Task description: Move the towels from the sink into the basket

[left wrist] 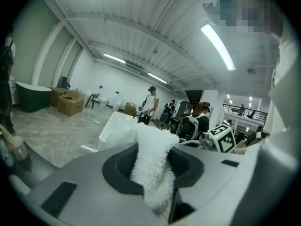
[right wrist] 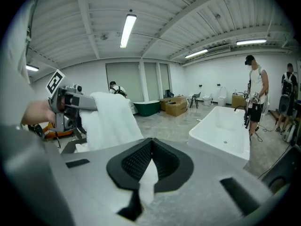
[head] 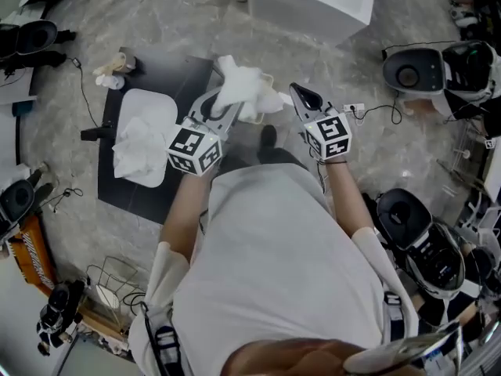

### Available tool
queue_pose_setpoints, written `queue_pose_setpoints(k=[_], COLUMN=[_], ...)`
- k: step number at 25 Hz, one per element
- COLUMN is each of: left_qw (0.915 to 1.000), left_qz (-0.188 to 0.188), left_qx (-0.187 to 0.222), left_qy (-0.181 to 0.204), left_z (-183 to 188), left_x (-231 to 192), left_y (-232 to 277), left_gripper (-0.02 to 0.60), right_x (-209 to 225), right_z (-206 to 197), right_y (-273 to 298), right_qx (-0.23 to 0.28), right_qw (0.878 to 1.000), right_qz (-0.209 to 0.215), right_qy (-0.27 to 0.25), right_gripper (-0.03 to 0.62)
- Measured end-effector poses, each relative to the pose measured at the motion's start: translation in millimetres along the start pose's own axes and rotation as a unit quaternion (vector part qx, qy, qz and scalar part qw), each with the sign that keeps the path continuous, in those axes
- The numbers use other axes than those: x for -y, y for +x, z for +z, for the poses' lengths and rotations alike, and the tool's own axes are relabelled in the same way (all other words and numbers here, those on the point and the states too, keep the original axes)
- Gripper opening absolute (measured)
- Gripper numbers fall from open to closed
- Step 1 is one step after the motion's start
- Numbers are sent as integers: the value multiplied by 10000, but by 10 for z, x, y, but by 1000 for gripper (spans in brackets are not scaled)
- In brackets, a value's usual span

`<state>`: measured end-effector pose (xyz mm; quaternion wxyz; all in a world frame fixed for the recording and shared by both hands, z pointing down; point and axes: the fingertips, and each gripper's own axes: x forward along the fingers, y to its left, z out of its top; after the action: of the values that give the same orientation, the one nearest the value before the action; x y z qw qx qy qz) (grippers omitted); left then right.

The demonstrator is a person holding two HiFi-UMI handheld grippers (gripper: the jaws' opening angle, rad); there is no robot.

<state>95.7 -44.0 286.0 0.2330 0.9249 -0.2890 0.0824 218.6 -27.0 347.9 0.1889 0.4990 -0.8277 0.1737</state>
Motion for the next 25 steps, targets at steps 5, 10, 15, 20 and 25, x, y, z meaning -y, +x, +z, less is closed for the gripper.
queue_pose_setpoints(k=[5,10,15,20,25], left_qw=[9988,9954,9898,9852,9782], left_qz=[-25,-163,-156,164,639], left_qx=[-450,-948,-1414,-1700,-1970], left_qy=[-183,-52,-26,159,135], left_z=[-485,-1002,-1579,-2091,-2691], left_x=[-198,-27,-73,115,-265], left_y=[334,671,997,1046,1083], left_gripper=[104,104,104,104,104], right_x=[179,369,542,456,263], right_z=[-361,-789,-1267,-1648,-1981], right_y=[306,319,445,222,449], right_qx=[-331,-584,-897,-1018,-1232], right_qw=[9993,9974,9940,9915,9879], right_qz=[85,113,201,459,670], right_qy=[182,400,596,668,658], right_gripper=[-2,-2,-2,-2,-2])
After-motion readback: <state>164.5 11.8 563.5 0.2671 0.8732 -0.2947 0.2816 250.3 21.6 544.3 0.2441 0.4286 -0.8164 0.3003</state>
